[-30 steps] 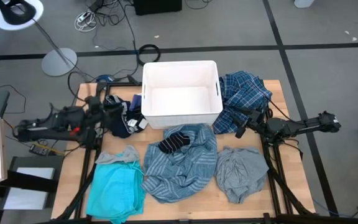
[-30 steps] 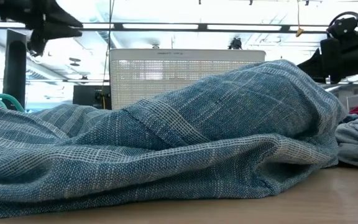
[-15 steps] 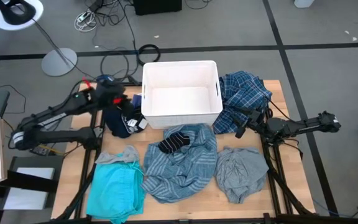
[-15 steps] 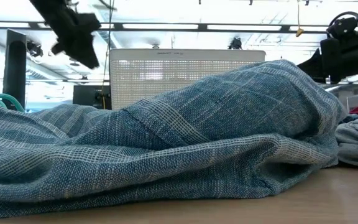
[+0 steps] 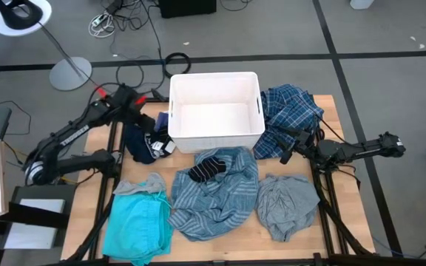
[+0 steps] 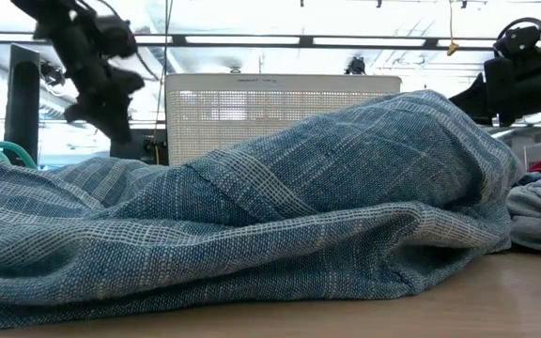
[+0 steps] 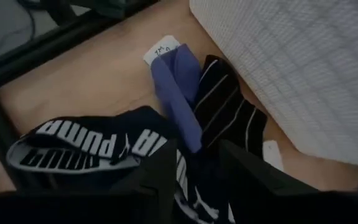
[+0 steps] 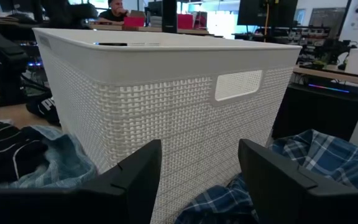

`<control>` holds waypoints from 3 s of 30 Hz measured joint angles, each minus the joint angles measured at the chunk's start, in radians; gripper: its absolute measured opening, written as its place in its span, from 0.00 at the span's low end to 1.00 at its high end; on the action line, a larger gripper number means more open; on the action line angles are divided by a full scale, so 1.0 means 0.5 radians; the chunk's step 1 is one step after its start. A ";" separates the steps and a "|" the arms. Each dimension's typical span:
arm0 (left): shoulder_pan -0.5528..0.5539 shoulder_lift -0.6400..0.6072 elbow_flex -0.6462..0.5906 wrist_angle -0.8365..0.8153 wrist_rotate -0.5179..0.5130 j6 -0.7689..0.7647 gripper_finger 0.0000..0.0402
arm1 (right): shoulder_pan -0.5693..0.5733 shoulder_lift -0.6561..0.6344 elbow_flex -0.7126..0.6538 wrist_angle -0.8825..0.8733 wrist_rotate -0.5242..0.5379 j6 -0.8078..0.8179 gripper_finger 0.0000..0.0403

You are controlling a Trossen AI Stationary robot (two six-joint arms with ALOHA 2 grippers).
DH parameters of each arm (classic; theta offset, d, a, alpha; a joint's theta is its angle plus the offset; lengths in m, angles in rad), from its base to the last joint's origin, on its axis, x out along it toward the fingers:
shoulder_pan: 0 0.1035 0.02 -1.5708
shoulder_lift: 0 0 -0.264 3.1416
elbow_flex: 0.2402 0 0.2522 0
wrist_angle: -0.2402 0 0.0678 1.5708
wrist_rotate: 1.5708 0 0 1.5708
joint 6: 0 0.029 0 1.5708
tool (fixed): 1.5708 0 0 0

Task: Sort clothes
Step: Put the blue sock into the white laundry bin, then put the black sock into the white laundry bin

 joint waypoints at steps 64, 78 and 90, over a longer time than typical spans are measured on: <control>-0.382 0.411 1.572 -0.268 -0.023 -0.057 0.00 | -0.001 0.000 0.001 0.026 0.001 0.000 0.54; -0.572 0.850 1.725 0.059 0.359 0.106 0.09 | -0.001 0.000 0.001 0.027 0.001 0.000 0.54; -0.663 0.881 1.724 0.000 0.490 0.089 0.30 | -0.001 0.000 0.001 0.031 0.001 0.000 0.54</control>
